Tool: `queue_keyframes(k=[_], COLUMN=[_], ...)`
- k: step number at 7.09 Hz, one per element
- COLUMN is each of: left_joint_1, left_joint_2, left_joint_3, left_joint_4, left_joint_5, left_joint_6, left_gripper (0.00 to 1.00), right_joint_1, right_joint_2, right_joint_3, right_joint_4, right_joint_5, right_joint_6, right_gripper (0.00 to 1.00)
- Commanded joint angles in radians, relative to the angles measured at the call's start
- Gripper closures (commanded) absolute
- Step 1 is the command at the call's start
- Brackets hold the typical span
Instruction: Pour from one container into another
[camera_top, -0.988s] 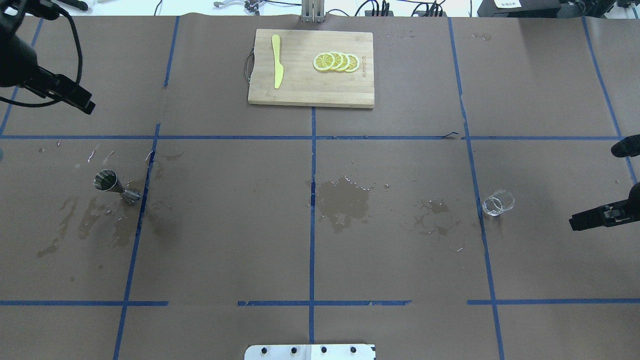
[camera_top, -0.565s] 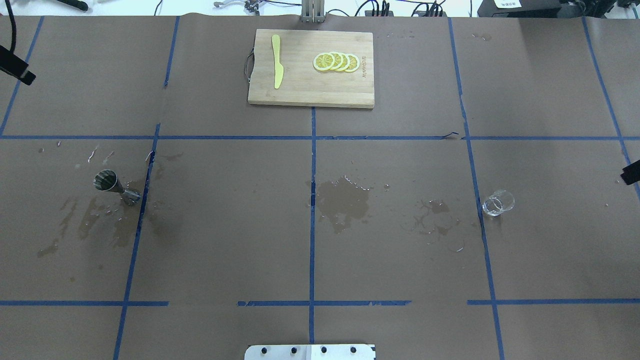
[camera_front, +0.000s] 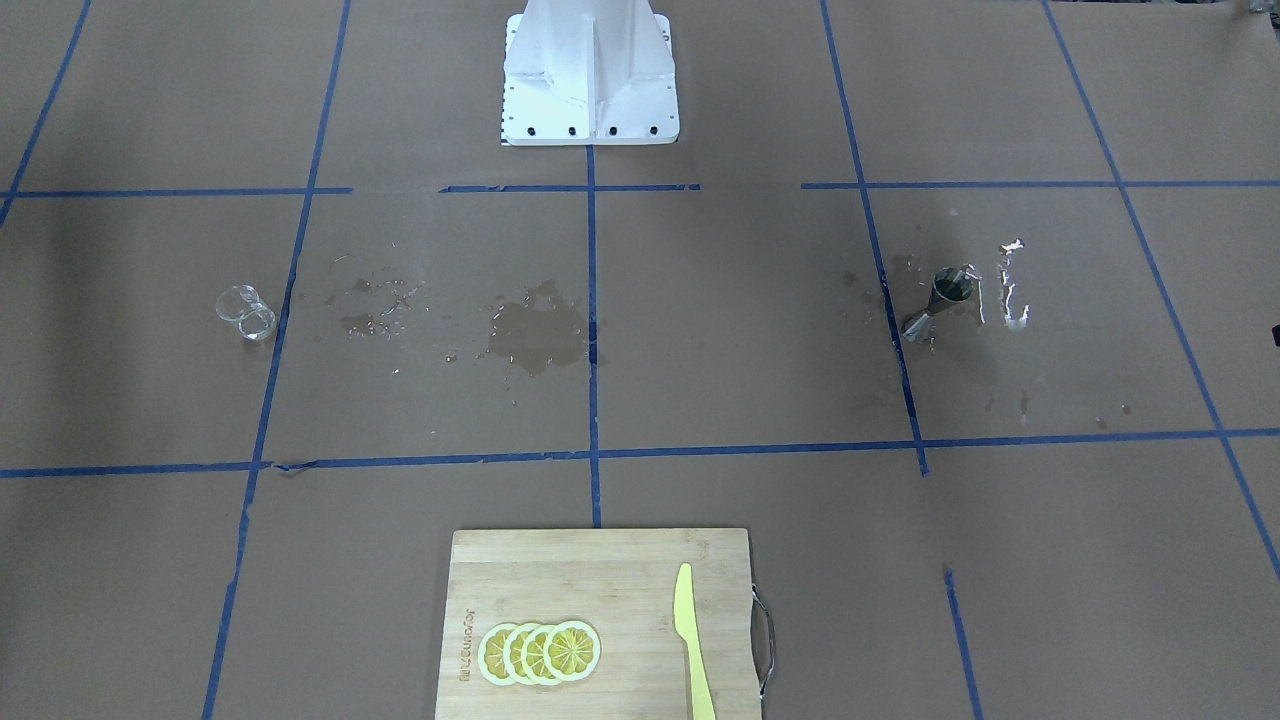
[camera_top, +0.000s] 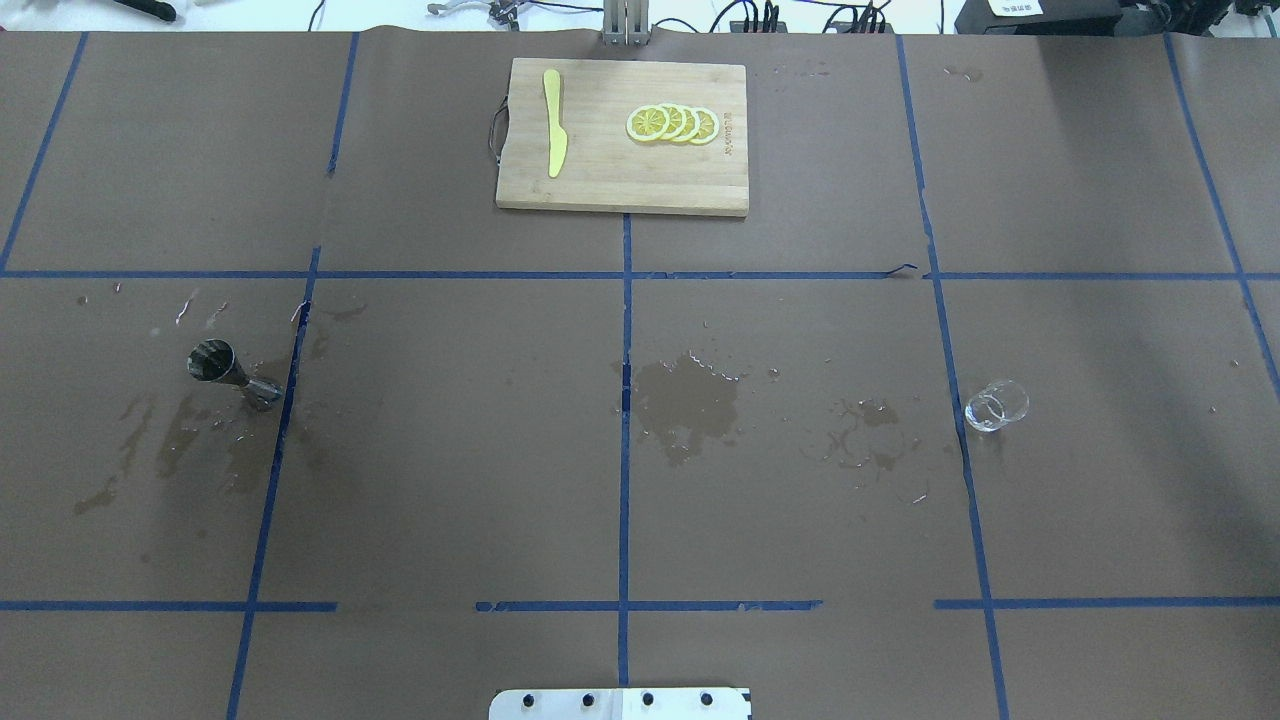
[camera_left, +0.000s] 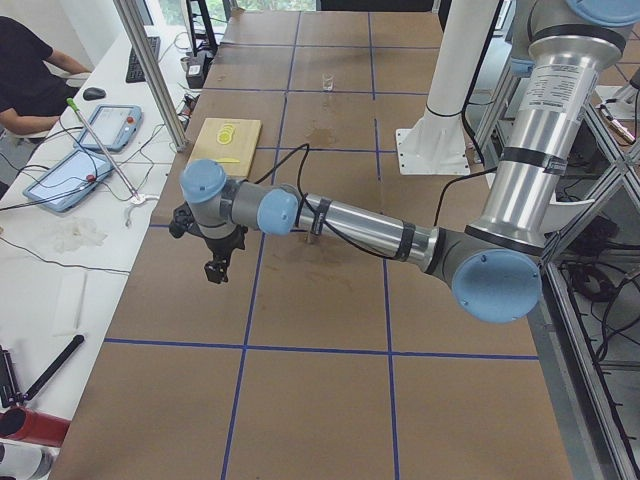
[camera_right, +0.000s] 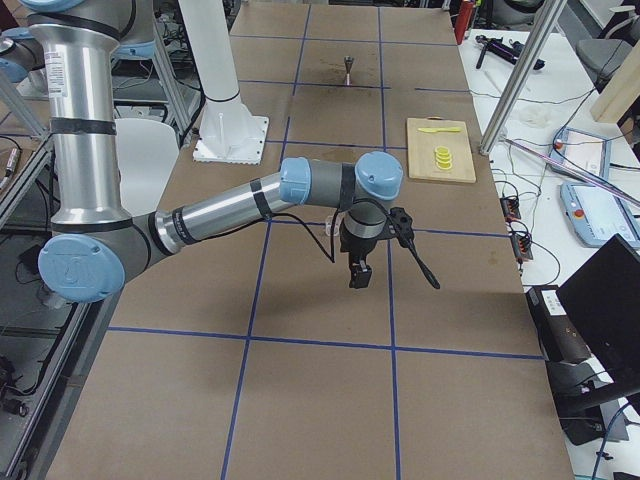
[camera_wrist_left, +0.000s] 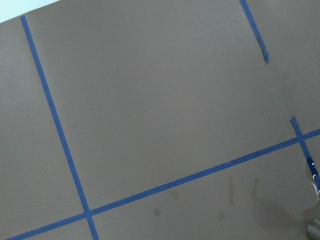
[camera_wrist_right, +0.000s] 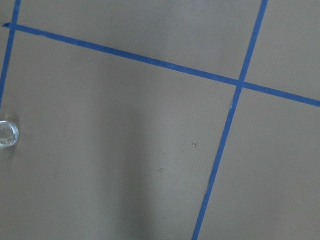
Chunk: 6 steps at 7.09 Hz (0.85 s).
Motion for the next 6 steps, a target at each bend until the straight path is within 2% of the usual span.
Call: queue_keyframes(k=[1, 2, 3, 4, 6], left_joint_1=[-0.038, -0.037, -0.037, -0.034, -0.032], left_joint_2=[0.137, 0.143, 0.143, 0.143, 0.142], left_joint_3=[0.003, 0.003, 0.007, 0.007, 0.018], left_joint_4=[-0.162, -0.162, -0.161, -0.159, -0.155], left_joint_5=[-0.006, 0.038, 0.115, 0.126, 0.144], left_joint_6=[-0.006, -0.006, -0.009, -0.011, -0.013], left_gripper=[0.0, 0.0, 0.0, 0.0, 0.0], right_joint_1=[0.018, 0.019, 0.019, 0.038, 0.053], right_joint_2=[0.017, 0.024, 0.015, 0.005, -0.006], right_joint_3=[-0.023, -0.025, -0.096, -0.155, -0.171], right_joint_4=[0.001, 0.004, 0.077, 0.162, 0.186], right_joint_5=[-0.015, -0.042, -0.05, -0.035, -0.01], right_joint_6=[0.026, 0.032, 0.035, 0.038, 0.107], right_gripper=[0.0, 0.0, 0.0, 0.0, 0.0])
